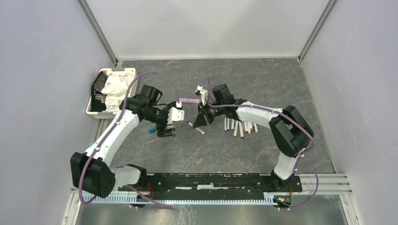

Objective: Open the pen caps

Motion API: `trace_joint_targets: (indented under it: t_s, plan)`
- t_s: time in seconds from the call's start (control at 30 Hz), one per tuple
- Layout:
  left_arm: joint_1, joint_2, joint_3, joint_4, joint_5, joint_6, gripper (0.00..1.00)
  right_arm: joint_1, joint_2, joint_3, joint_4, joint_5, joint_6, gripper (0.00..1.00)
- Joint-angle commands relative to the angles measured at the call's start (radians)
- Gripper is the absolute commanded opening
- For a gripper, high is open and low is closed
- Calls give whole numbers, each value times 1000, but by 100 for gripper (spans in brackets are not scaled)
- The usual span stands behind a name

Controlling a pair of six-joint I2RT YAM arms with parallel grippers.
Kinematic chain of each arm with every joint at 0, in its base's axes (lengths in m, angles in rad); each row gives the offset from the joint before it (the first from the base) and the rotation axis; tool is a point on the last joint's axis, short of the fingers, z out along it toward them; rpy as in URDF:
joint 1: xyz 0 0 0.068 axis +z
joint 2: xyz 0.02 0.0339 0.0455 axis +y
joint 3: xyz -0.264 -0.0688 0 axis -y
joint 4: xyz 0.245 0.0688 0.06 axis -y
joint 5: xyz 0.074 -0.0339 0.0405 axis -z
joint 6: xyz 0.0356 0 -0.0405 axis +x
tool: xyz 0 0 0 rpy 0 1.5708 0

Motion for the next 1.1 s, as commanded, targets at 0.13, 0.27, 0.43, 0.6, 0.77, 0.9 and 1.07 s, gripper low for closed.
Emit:
trace_joint_targets:
  t_s: [0.13,0.27,0.43,0.6,0.77,0.9,1.07]
  plan:
    - [-77,33,14,-4,-56,105,86,46,56,66,-9,-245,75,0]
    - [-129,50,-6,-7,-89,113,77,59,65,72,11,-253,110,0]
    - [-175,62,-29,-15,-131,121,61,61,62,52,92,-262,184,0]
    - [-192,67,-42,10,-170,115,43,63,52,37,101,-264,205,0]
    - [-212,63,-34,13,-153,93,9,73,32,17,114,-250,229,0]
    - [-225,52,-30,12,-137,57,2,81,-8,-25,106,-183,243,33]
    - [-226,51,-25,-6,-143,36,2,83,-134,-139,86,-30,253,83]
